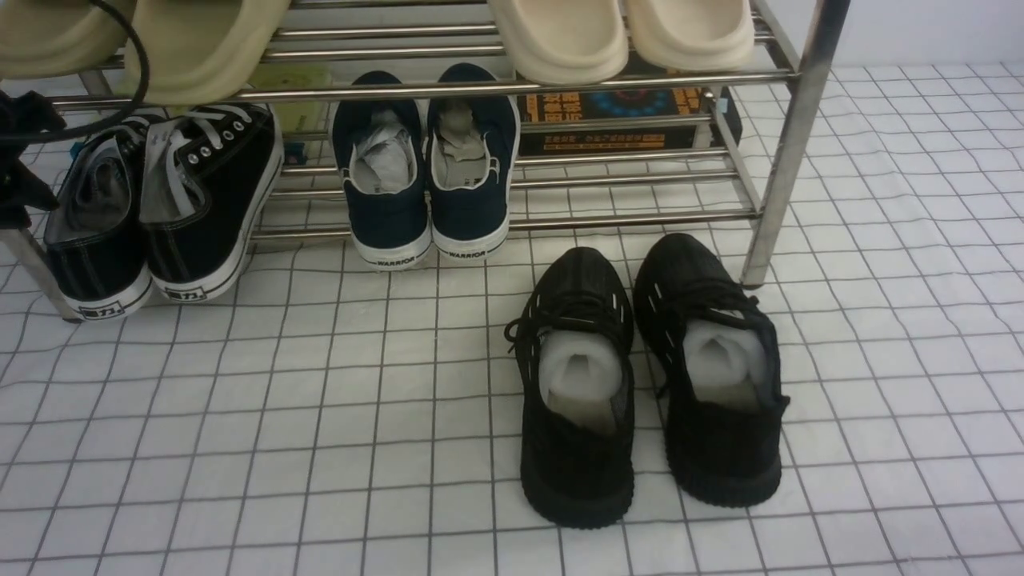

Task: Take the shoes off the shelf with your hand from the white checkered tablecloth.
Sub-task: 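Grasp the leftmost shoe on the bottom shelf of the shoe rack with the left gripper, then set the held shoe down on the floor in front of the rack with the left gripper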

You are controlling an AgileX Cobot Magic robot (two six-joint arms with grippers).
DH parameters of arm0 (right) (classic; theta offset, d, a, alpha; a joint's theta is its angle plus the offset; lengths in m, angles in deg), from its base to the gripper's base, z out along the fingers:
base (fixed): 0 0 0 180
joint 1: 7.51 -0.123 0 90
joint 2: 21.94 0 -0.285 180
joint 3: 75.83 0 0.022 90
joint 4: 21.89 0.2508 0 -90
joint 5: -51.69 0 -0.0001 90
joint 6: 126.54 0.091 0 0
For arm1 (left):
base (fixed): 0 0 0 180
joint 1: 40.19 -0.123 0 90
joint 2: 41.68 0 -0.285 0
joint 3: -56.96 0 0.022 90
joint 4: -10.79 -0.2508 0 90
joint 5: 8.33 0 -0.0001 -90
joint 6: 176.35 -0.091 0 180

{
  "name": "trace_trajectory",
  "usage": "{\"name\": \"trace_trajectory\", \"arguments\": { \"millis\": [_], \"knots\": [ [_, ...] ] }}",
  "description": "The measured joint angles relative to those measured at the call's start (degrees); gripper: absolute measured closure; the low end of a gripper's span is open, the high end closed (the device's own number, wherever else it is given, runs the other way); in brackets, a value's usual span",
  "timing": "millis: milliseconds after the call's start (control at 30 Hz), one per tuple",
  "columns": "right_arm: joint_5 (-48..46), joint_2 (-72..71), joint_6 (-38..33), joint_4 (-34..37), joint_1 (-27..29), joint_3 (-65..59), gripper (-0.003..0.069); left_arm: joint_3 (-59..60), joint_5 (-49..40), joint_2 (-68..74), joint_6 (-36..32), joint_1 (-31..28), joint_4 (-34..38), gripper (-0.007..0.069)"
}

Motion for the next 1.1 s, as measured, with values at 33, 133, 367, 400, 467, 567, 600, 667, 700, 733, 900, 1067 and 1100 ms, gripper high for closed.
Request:
{"name": "trace_trajectory", "arguments": {
  "millis": [33, 133, 367, 400, 467, 567, 600, 667, 700, 733, 900, 1067, 1100],
  "knots": [
    [0.0, 0.0, 0.0, 0.0, 0.0, 0.0, 0.0421, 0.0, 1.1, 1.1, 0.0, 0.0, -0.1, 0.0328],
    [0.0, 0.0, 0.0, 0.0, 0.0, 0.0, 0.0421, 0.0, 3.8, 3.2, -0.2, 0.0, 1.2, 0.0248],
    [0.0, 0.0, 0.0, 0.0, 0.0, 0.0, 0.0421, 0.0, 7.3, 8.2, -0.3, 0.0, 2.4, 0.02],
    [0.0, 0.0, 0.0, 0.0, 0.0, 0.0, 0.0421, 0.0, 7.6, 9.0, -0.3, 0.0, 2.4, 0.0218],
    [0.0, 0.0, 0.0, 0.0, 0.1, 0.0, 0.0421, 0.0, 7.6, 9.8, -0.3, 0.0, 2.4, 0.0281],
    [0.0, 0.0, 0.0, 0.0, 0.1, 0.0, 0.0421, 0.0, 7.0, 10.0, -0.6, -0.1, 0.9, 0.0464],
    [0.0, 0.0, 0.0, 0.0, 0.1, 0.0, 0.0421, 0.0, 6.9, 10.0, -0.5, -0.1, 0.9, 0.0477],
    [0.0, 0.0, 0.0, 0.0, 0.1, 0.0, 0.0421, -0.1, 6.2, 9.9, -0.9, -0.1, -0.3, 0.0563],
    [0.0, 0.0, 0.0, 0.0, 0.1, 0.0, 0.0421, -0.1, 4.6, 9.2, -1.1, -0.1, -2.0, 0.0596],
    [0.0, 0.0, 0.0, 0.0, 0.1, 0.0, 0.0421, -0.1, 2.7, 8.3, -1.1, -0.1, -3.2, 0.0605],
    [0.0, 0.0, 0.0, 0.0, 0.1, 0.0, 0.0421, -0.1, -10.1, 0.6, -0.3, 0.0, -10.7, 0.0612],
    [0.0, 0.0, 0.0, 0.0, 0.1, 0.0, 0.0421, 1.2, -22.5, -6.9, 1.2, 0.0, -15.1, 0.0611],
    [0.0, 0.0, 0.0, 0.0, 0.1, 0.0, 0.0421, 3.2, -23.6, -8.6, 1.5, 0.0, -16.1, 0.0611]
  ]
}}
